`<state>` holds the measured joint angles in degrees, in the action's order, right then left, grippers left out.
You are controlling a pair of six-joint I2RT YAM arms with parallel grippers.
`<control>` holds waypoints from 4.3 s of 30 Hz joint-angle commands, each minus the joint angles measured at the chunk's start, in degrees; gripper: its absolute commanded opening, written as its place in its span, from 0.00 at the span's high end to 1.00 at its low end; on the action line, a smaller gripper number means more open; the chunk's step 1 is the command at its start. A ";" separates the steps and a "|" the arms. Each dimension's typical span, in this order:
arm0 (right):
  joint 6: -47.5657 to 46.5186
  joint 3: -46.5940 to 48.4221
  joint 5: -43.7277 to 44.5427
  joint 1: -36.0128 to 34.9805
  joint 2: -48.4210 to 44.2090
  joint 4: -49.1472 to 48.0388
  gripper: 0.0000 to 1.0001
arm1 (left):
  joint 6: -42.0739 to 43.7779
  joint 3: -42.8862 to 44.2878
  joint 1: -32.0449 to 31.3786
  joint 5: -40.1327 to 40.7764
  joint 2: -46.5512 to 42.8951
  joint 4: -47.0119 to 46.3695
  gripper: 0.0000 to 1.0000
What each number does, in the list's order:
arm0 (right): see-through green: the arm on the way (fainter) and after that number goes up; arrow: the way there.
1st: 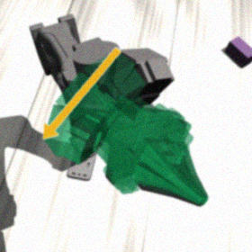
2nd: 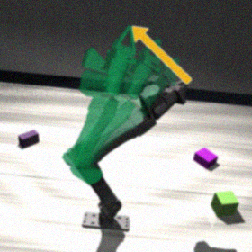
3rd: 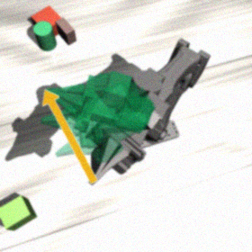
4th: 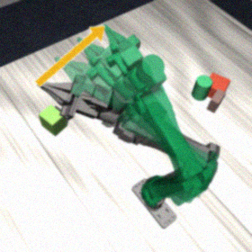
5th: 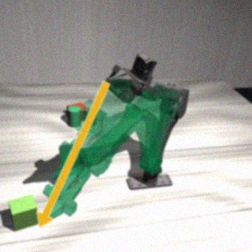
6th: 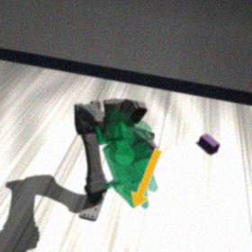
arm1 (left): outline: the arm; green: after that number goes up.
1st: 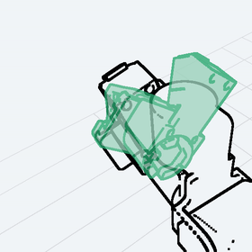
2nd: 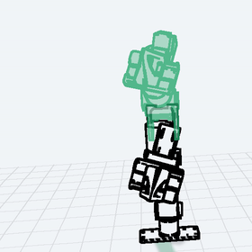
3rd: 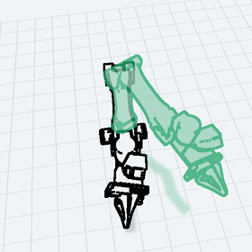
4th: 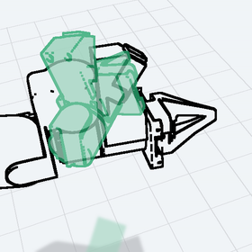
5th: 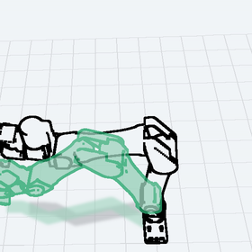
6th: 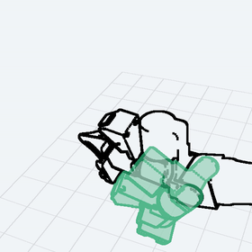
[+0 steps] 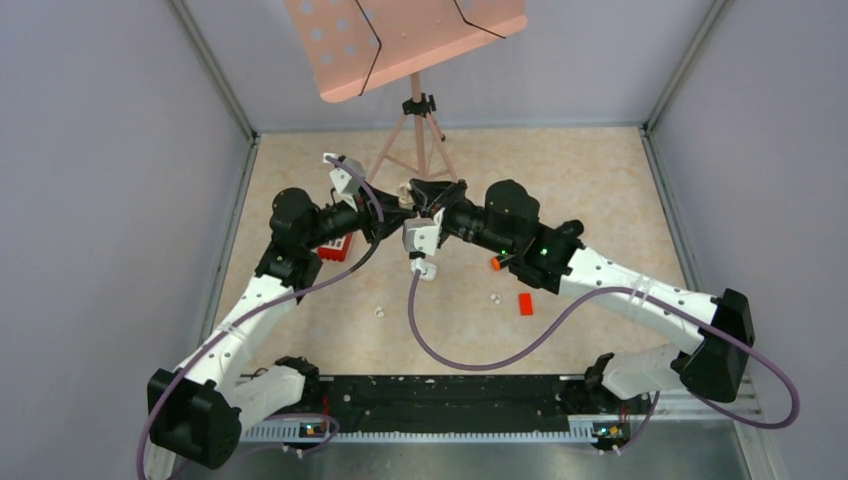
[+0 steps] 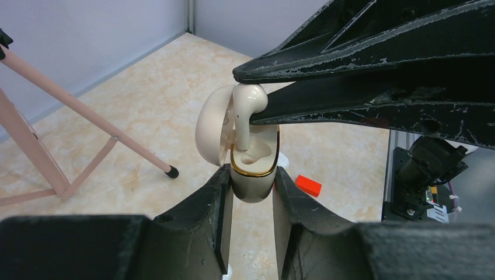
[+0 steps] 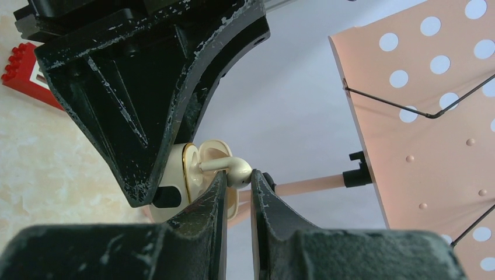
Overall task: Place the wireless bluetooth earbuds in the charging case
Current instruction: Place the earbud in the charging case, then move the earbud to the center of the board.
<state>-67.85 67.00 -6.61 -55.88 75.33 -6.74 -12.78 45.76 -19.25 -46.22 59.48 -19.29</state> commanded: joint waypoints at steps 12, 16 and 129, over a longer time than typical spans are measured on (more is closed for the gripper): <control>-1.50 0.85 -4.41 -1.01 0.96 -0.71 1.00 | -0.59 2.23 -0.12 1.56 -1.99 -2.37 1.00; -1.38 1.23 -4.91 -1.03 0.99 0.67 1.00 | -0.34 2.41 -0.17 1.75 -2.09 -2.00 1.00; 64.50 23.30 4.54 38.05 45.04 37.98 0.76 | 13.83 3.82 4.08 6.58 -4.94 16.20 1.00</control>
<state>-1.54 88.31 -2.79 -18.17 119.33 32.42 0.47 47.09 -15.66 -39.57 56.07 -1.67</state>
